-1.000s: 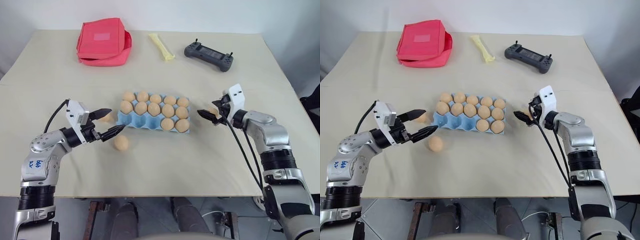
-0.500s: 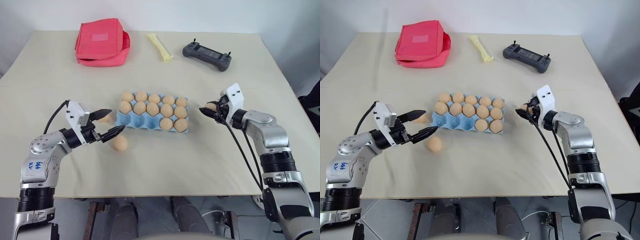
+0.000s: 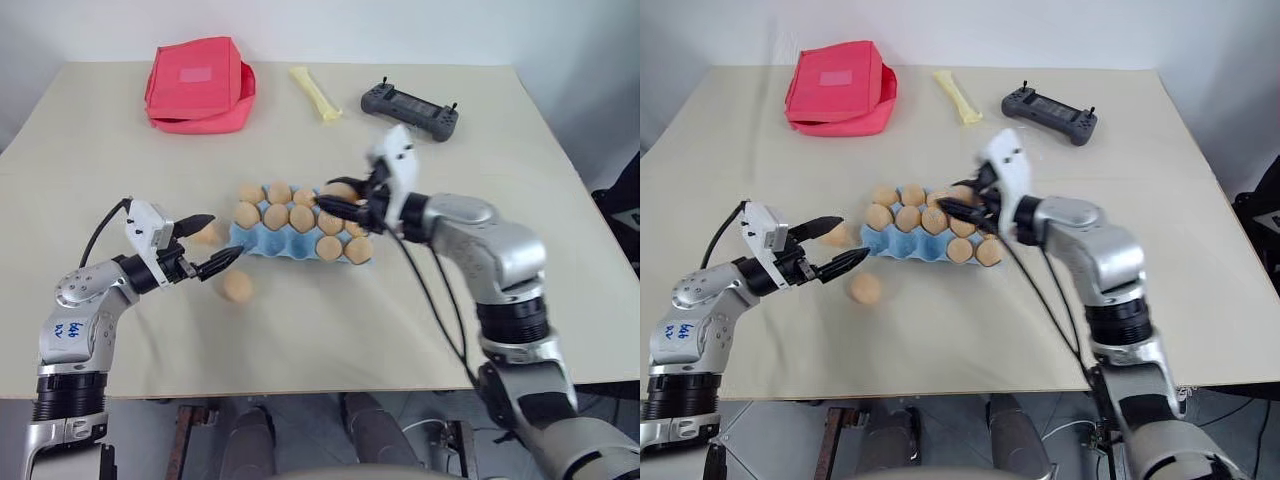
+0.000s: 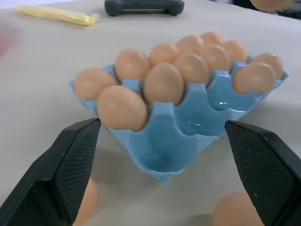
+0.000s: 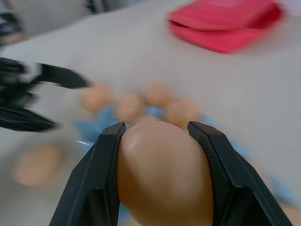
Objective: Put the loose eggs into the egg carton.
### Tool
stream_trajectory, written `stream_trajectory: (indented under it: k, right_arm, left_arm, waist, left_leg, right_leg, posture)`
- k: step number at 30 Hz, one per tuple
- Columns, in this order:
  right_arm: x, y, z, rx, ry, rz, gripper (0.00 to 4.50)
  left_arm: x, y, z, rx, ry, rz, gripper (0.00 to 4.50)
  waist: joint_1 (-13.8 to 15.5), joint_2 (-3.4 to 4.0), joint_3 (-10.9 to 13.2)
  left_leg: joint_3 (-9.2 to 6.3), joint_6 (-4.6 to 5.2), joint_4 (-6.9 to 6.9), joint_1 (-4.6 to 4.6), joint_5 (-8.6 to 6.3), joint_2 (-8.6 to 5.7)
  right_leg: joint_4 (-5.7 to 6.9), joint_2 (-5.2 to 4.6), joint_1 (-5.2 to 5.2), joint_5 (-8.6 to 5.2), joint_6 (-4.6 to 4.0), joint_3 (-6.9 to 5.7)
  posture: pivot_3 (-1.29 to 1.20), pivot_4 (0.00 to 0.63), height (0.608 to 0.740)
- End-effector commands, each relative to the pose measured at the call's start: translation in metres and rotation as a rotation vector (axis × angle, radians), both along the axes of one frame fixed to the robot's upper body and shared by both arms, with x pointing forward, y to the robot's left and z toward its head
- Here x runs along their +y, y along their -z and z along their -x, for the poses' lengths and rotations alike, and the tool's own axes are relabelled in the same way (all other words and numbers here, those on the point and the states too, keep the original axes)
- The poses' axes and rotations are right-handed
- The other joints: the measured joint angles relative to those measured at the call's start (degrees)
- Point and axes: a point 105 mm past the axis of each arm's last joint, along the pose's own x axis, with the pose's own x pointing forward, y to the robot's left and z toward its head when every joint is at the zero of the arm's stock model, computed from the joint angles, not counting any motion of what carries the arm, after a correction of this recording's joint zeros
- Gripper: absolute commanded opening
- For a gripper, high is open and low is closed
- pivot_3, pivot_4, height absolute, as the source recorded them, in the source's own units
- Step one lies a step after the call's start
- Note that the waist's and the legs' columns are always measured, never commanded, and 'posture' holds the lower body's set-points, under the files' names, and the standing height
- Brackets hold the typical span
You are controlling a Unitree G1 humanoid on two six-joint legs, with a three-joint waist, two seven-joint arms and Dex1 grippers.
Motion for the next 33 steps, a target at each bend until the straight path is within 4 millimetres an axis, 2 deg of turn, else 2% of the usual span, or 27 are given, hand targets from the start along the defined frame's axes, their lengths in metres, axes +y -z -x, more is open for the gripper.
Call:
stream_trajectory:
  k: [1, 9, 16, 23, 24, 29, 33]
  right_arm:
    - [0.011, 0.003, 0.005, -0.026, -0.029, 0.01, 1.79]
    - [0.028, 0.027, -0.002, -0.002, -0.03, 0.031, 1.79]
    - [0.036, 0.03, -0.008, -0.004, -0.026, 0.029, 1.79]
    - [0.039, 0.029, -0.01, -0.016, -0.024, 0.029, 4.25]
    - [0.038, 0.027, -0.01, -0.019, -0.023, 0.027, 4.45]
    - [0.026, 0.015, -0.012, -0.052, -0.003, 0.017, 4.45]
    - [0.001, 0.001, -0.008, -0.078, -0.015, 0.015, 4.45]
  left_arm:
    - [0.012, -0.009, 0.003, -0.047, -0.048, -0.015, 4.5]
    - [0.013, -0.006, 0.012, -0.044, -0.064, -0.016, 4.5]
    - [0.012, -0.005, 0.015, -0.044, -0.071, -0.014, 4.5]
    - [0.012, -0.006, 0.015, -0.046, -0.075, -0.012, 4.5]
    - [0.012, -0.006, 0.015, -0.046, -0.076, -0.012, 4.5]
    - [0.014, -0.008, 0.015, -0.051, -0.095, -0.009, 4.5]
    - [0.019, -0.011, 0.016, -0.058, -0.128, -0.001, 4.5]
  waist:
    - [0.1, 0.0, 0.0]
    - [-0.5, -0.02, 0.0]
    - [-0.8, -0.02, 0.0]
    - [-0.8, -0.02, 0.0]
    - [-0.8, -0.02, 0.0]
    - [-0.8, -0.02, 0.0]
    - [-0.6, -0.02, 0.0]
  left_leg:
    - [0.0, -0.01, 0.0, -0.01, 0.0, 0.0]
    - [0.0, -0.03, 0.01, 0.0, -0.02, 0.02]
    - [0.0, -0.03, -0.01, 0.0, -0.02, 0.02]
    - [-0.01, -0.03, -0.04, 0.0, -0.02, 0.03]
    - [-0.01, -0.03, -0.04, 0.01, -0.02, 0.03]
    - [-0.01, -0.04, -0.03, 0.01, -0.02, 0.03]
    - [-0.01, -0.04, -0.05, 0.0, -0.02, 0.03]
  right_leg:
    - [-0.01, -0.01, 0.0, 0.0, 0.0, -0.01]
    - [0.01, -0.01, 0.0, 0.0, -0.01, -0.04]
    - [0.02, 0.0, -0.02, -0.01, -0.01, -0.04]
    - [0.01, 0.0, -0.02, -0.01, -0.02, -0.05]
    - [0.02, 0.0, -0.02, -0.01, -0.02, -0.05]
    - [0.03, 0.0, -0.02, -0.01, -0.02, -0.06]
    - [0.01, 0.0, -0.03, -0.01, -0.02, -0.05]
  posture:
    - [0.0, 0.15, 0.74]
    - [0.0, 0.15, 0.74]
    - [0.0, 0.15, 0.74]
    - [0.0, 0.15, 0.74]
    - [0.0, 0.15, 0.74]
    - [0.0, 0.15, 0.74]
    - [0.0, 0.15, 0.74]
